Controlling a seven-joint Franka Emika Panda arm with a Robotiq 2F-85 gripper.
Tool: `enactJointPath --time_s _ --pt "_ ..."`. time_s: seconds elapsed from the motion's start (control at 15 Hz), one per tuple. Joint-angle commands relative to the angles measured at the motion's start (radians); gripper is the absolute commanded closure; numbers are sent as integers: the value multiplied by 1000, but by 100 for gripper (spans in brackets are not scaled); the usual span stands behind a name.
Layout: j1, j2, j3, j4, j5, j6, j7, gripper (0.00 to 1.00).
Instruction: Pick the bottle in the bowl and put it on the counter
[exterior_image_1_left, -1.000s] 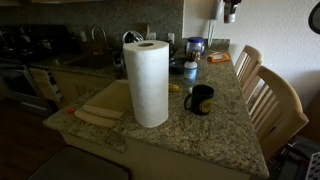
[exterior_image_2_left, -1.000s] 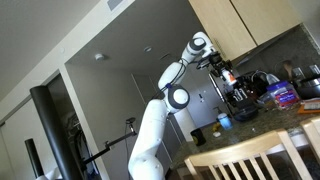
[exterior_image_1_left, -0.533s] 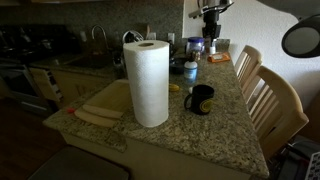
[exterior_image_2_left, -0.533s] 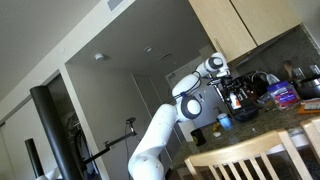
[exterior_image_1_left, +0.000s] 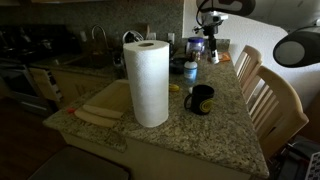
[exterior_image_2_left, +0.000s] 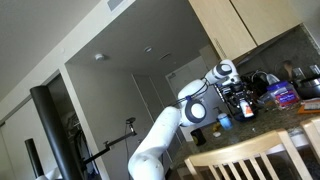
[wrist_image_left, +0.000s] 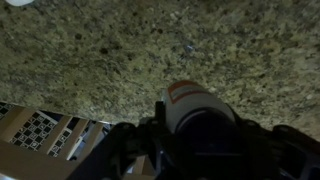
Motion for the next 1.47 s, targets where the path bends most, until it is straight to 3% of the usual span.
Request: enactJointPath --time_s 0.0,0.2,0.47,0.53,0.6,0.67,0.87,0.93,1.0,1.2,1.4 --pt "-31 42 1 13 12 10 115 70" --pt "-68 85 14 27 38 71 216 70" --pt "-98 139 32 34 65 274 279 70" --pt "-96 130 32 6 61 338 282 35" --pt "-96 130 31 1 58 371 284 68" --pt "-97 146 32 16 57 401 284 66" --pt "-89 142 31 -7 52 481 281 70" --pt "-87 144 32 -9 53 501 280 20" --pt "-87 144 35 -11 54 513 276 19" --pt "-84 163 43 7 57 533 266 2" --pt "-75 157 53 -3 57 541 246 0"
